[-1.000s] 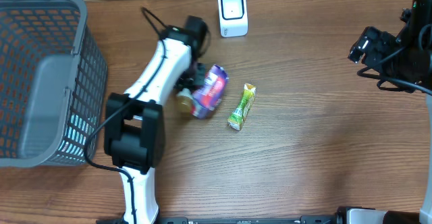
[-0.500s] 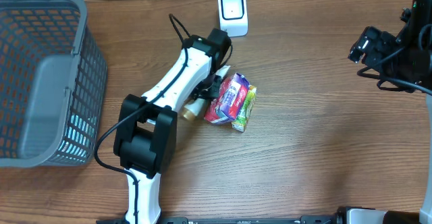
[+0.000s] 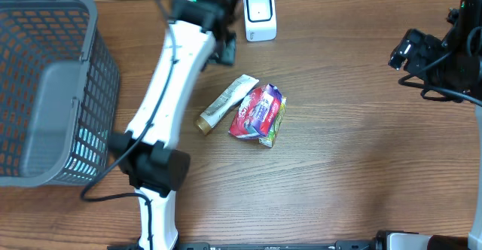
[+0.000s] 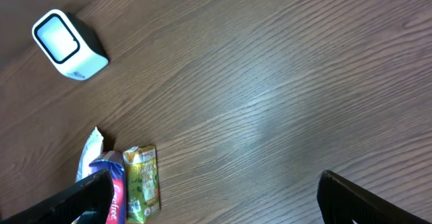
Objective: Scan the item barcode
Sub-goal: 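Carry the conditioner tube out and set it beside the purple bag, then grasp the mint-green packet in the basket with the left gripper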
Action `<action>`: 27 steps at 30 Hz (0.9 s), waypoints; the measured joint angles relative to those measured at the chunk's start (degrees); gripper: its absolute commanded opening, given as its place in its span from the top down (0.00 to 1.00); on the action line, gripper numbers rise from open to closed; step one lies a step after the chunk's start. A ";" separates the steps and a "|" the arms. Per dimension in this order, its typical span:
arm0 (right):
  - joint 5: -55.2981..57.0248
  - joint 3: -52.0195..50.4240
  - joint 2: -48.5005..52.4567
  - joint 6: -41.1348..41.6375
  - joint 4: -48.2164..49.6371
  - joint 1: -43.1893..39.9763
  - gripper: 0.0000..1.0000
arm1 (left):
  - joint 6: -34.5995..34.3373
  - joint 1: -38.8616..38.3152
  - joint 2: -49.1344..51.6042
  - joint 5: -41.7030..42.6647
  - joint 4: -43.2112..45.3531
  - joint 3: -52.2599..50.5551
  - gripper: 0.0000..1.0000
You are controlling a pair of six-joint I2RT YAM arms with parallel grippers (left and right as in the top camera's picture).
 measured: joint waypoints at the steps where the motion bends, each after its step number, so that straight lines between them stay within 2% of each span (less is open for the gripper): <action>1: -0.02 0.00 0.00 -0.17 -0.09 0.00 0.03 | -0.09 1.09 -0.44 0.20 -2.89 4.85 0.21; 4: 0.00 0.00 0.00 -0.48 -0.15 0.00 0.03 | 0.57 6.73 -2.71 2.47 -5.31 12.79 0.12; 9: -0.02 0.00 0.00 -0.70 -0.22 0.00 0.03 | 2.86 20.83 -9.51 8.41 -5.60 13.03 0.06; 15: -0.04 0.00 0.00 -0.72 -0.24 0.00 0.03 | 4.26 39.91 -20.76 11.67 -5.70 1.86 0.04; 19: -0.04 0.00 0.00 -0.72 0.00 0.00 0.03 | 4.42 51.78 -24.76 12.70 -4.55 -6.23 0.03; 27: -0.09 0.00 0.00 -0.72 0.48 0.00 0.03 | 4.42 64.35 -24.65 18.12 9.20 -24.41 0.04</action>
